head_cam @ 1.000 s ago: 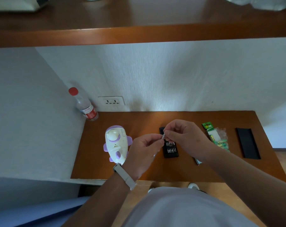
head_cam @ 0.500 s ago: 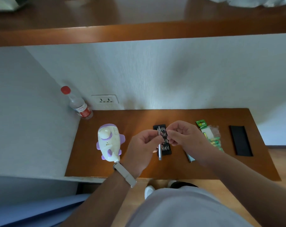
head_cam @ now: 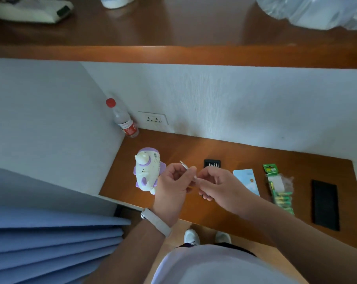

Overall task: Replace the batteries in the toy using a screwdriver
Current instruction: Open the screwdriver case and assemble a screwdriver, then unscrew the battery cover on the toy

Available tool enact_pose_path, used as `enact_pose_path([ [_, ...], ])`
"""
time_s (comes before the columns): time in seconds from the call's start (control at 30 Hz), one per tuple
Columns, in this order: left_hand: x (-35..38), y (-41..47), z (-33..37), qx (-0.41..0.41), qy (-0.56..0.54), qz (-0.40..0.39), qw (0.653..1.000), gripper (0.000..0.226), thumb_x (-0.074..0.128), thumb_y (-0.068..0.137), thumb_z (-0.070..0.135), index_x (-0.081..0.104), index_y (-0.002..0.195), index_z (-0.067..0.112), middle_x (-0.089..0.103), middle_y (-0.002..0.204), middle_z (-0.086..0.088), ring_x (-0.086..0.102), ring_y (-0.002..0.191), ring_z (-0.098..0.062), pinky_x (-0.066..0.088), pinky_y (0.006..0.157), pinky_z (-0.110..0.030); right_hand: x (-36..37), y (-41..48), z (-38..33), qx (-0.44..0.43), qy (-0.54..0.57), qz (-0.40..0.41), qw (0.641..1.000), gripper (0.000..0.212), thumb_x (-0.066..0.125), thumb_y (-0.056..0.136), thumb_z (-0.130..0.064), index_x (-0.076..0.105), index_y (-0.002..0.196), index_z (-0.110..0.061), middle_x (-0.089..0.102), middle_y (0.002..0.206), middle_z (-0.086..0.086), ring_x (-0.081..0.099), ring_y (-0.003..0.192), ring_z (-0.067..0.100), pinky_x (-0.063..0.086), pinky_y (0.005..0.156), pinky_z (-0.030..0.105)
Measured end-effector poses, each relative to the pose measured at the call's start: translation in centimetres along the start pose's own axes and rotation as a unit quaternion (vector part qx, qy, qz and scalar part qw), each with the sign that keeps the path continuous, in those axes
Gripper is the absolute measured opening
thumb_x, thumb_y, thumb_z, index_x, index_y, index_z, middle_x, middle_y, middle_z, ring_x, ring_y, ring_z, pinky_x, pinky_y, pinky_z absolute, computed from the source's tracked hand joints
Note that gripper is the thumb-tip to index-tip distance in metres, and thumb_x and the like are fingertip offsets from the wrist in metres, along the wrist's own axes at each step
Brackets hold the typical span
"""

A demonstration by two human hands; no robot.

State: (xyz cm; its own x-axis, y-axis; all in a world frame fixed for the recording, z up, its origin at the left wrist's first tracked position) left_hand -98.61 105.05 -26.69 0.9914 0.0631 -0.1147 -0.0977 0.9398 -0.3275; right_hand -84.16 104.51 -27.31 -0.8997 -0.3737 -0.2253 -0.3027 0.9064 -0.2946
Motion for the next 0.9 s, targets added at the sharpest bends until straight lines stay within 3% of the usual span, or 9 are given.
enact_pose_path([
  [0.13,-1.3,-0.3,-0.5,-0.001,0.019,0.032,0.999,0.019,0.071,0.093,0.028,0.064,0.077,0.019,0.072,0.070,-0.003,0.070,0.065,-0.015,0.058,0.061,-0.021,1.5,0.9,-0.5,-0.032,-0.021,-0.014,0.999,0.020,0.054,0.096,-0.047,0.062,0.090,-0.031,0.067,0.071,-0.013,0.061,0.062,0.003,0.046,0.055,0.011],
  [0.23,-2.4,0.1,-0.5,0.003,0.050,0.036,0.998,0.020,0.070,0.093,0.024,0.062,0.076,0.017,0.072,0.065,0.004,0.068,0.061,-0.007,0.053,0.055,-0.015,2.4,1.2,-0.7,-0.035,-0.002,-0.007,0.999,0.020,0.056,0.095,-0.048,0.062,0.088,-0.030,0.065,0.068,-0.012,0.057,0.059,0.003,0.045,0.053,0.011],
  [0.33,-3.9,1.2,-0.7,0.004,0.049,0.016,0.999,0.016,0.070,0.093,0.026,0.067,0.082,0.015,0.073,0.071,-0.002,0.069,0.064,-0.011,0.055,0.058,-0.019,3.1,1.9,-0.9,-0.035,-0.001,-0.001,0.999,0.017,0.058,0.095,-0.044,0.063,0.085,-0.030,0.064,0.066,-0.012,0.055,0.057,0.004,0.044,0.052,0.012],
  [0.47,-7.4,4.2,0.1,0.042,0.062,0.009,0.997,0.017,0.067,0.094,0.027,0.072,0.078,0.030,0.071,0.071,0.003,0.067,0.062,-0.008,0.055,0.056,-0.016,3.6,3.4,-1.2,-0.009,0.000,0.032,0.999,0.016,0.056,0.098,-0.037,0.063,0.085,-0.031,0.063,0.066,-0.012,0.055,0.058,0.003,0.045,0.055,0.014],
  [0.57,-10.9,7.4,-0.1,0.034,0.058,0.016,0.998,0.011,0.069,0.093,0.024,0.070,0.085,0.032,0.071,0.079,0.005,0.071,0.078,-0.017,0.054,0.054,-0.020,4.2,5.0,-1.5,0.027,0.004,0.078,0.997,0.017,0.056,0.098,-0.037,0.065,0.084,-0.030,0.062,0.063,-0.013,0.054,0.054,0.000,0.043,0.051,0.013],
  [0.67,-14.5,9.9,-1.2,0.046,0.095,0.015,0.994,0.004,0.068,0.094,0.027,0.065,0.094,0.025,0.070,0.089,0.000,0.069,0.089,-0.025,0.057,0.064,-0.027,5.0,6.4,-2.3,0.070,0.029,0.122,0.990,0.024,0.055,0.099,-0.038,0.066,0.078,-0.034,0.057,0.056,-0.012,0.050,0.048,-0.002,0.038,0.045,0.009],
  [0.77,-17.4,11.7,-2.6,0.070,0.145,0.002,0.987,0.004,0.063,0.096,0.034,0.063,0.096,0.031,0.068,0.090,0.010,0.066,0.089,-0.017,0.053,0.072,-0.021,6.6,7.7,-2.8,0.081,0.067,0.153,0.983,0.036,0.053,0.100,-0.033,0.064,0.066,-0.036,0.052,0.056,-0.008,0.046,0.051,0.004,0.040,0.050,0.015],
  [0.83,-18.6,12.9,-4.1,0.048,0.158,-0.021,0.986,0.006,0.061,0.097,0.037,0.060,0.100,0.032,0.065,0.096,0.012,0.063,0.093,-0.013,0.048,0.074,-0.020,7.7,8.6,-3.0,0.085,0.104,0.171,0.976,0.032,0.053,0.100,-0.027,0.065,0.070,-0.029,0.053,0.061,0.000,0.048,0.059,0.015,0.043,0.059,0.024],
  [0.9,-19.1,14.2,-5.9,0.003,0.169,-0.063,0.984,0.010,0.059,0.098,0.036,0.057,0.107,0.032,0.063,0.102,0.012,0.061,0.099,-0.013,0.047,0.077,-0.023,8.9,9.5,-2.8,0.091,0.145,0.189,0.967,0.025,0.053,0.100,-0.019,0.065,0.078,-0.016,0.053,0.064,0.004,0.048,0.060,0.019,0.044,0.058,0.024],
])
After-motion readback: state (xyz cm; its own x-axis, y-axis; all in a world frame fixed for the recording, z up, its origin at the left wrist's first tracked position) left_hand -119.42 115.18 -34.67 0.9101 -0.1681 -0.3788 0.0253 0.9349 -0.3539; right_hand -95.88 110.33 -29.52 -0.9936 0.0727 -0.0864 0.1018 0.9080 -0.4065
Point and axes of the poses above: each hand's wrist, its own y-axis towards the middle knuckle, its own x-axis out of the palm, z = x × y, the point moved 5 cm from there along y, towards the middle knuckle
